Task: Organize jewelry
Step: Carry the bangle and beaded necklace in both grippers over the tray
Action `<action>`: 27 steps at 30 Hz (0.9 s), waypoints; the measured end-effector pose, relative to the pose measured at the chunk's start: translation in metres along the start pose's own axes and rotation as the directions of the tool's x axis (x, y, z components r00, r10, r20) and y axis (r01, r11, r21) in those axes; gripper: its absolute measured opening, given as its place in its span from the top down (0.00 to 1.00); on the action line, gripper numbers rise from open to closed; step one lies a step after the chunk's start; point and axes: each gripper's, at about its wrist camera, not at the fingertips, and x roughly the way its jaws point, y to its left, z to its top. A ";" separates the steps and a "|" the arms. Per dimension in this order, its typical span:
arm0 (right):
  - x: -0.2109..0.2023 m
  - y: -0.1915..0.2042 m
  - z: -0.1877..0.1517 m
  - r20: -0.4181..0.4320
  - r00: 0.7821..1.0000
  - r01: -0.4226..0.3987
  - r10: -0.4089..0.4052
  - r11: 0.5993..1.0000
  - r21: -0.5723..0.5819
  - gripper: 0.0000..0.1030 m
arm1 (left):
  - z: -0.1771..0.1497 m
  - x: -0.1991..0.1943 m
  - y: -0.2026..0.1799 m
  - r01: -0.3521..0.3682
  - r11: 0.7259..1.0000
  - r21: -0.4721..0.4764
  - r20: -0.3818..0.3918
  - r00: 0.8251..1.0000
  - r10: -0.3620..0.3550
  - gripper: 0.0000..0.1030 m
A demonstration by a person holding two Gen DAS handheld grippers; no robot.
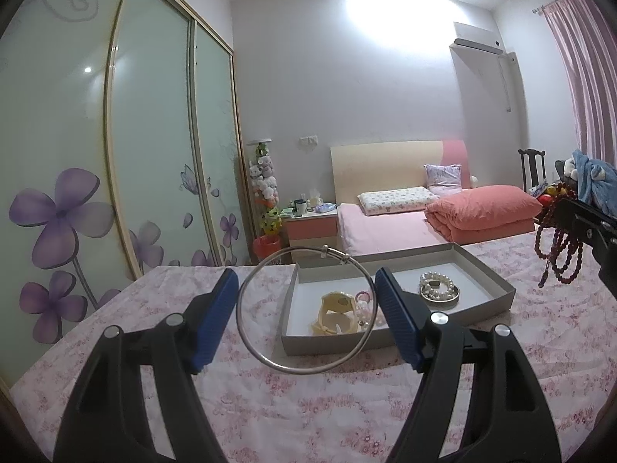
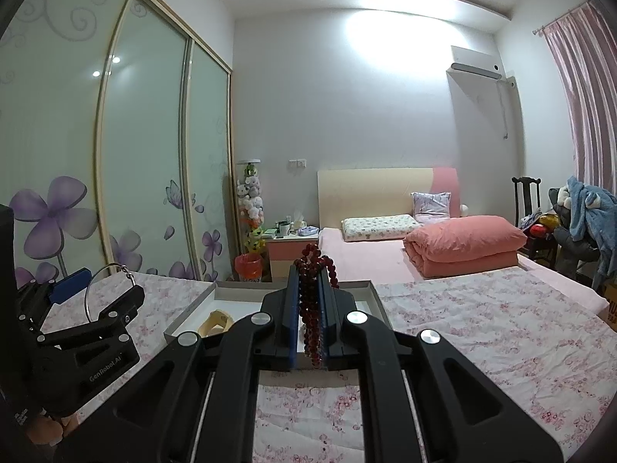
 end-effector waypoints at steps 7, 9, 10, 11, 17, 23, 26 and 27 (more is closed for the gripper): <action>-0.002 0.001 0.001 0.016 1.000 0.016 -0.016 1.000 -0.002 0.91 | 0.001 -0.001 0.000 -0.008 1.000 -0.007 0.012 1.000 0.008 0.31; -0.001 0.001 0.002 0.017 1.000 0.018 -0.018 1.000 -0.003 0.91 | 0.001 -0.002 0.000 -0.010 1.000 -0.009 0.015 1.000 0.011 0.31; -0.001 0.000 0.002 0.018 1.000 0.018 -0.018 1.000 -0.003 0.91 | 0.001 -0.003 0.000 -0.011 1.000 -0.010 0.015 1.000 0.011 0.31; -0.001 0.001 0.003 0.019 1.000 0.019 -0.019 1.000 -0.003 0.91 | 0.002 -0.003 0.000 -0.011 1.000 -0.010 0.016 1.000 0.011 0.31; -0.002 0.003 0.003 0.027 0.999 0.018 -0.017 1.000 -0.009 0.91 | 0.004 -0.002 0.000 -0.009 1.000 -0.014 0.018 1.000 0.009 0.31; 0.000 0.003 0.003 0.023 1.000 0.016 -0.016 1.000 -0.011 0.91 | 0.004 -0.002 0.000 -0.009 1.000 -0.014 0.017 1.000 0.009 0.31; 0.002 0.003 0.004 0.021 1.000 0.015 -0.015 1.000 -0.013 0.91 | 0.005 0.000 0.000 -0.009 1.000 -0.013 0.014 1.000 0.010 0.31; 0.002 0.003 0.003 0.022 1.000 0.015 -0.015 1.000 -0.013 0.91 | 0.005 0.000 -0.001 -0.010 1.000 -0.013 0.012 1.000 0.010 0.31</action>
